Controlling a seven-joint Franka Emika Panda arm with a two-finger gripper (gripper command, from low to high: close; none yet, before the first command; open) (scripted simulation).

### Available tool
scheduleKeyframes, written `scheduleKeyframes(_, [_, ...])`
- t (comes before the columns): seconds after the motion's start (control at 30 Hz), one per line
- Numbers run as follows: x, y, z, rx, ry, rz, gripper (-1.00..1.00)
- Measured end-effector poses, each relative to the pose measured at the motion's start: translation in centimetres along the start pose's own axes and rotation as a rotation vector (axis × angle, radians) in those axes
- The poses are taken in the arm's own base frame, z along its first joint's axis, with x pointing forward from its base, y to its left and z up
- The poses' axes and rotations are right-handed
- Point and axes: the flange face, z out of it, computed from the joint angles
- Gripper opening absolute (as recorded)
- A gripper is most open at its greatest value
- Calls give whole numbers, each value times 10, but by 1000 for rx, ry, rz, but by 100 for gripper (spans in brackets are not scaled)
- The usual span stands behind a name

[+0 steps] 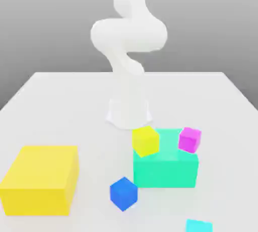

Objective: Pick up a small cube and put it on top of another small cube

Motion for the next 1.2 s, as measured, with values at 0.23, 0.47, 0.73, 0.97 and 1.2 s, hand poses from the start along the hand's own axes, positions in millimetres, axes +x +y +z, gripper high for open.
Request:
scheduleKeyframes(0.23, [-24, -19, 122, -140, -105, 36, 0])
scheduleKeyframes(0.47, [-69, -18, 239, -272, -210, 67, 0])
scheduleKeyframes(0.73, [-147, 7, 358, -417, -336, 100, 0])
scheduleKeyframes(0.97, [-231, 49, 445, -545, -447, 140, 0])
scheduleKeyframes(1.2, [-278, 89, 505, -570, -469, 148, -100])
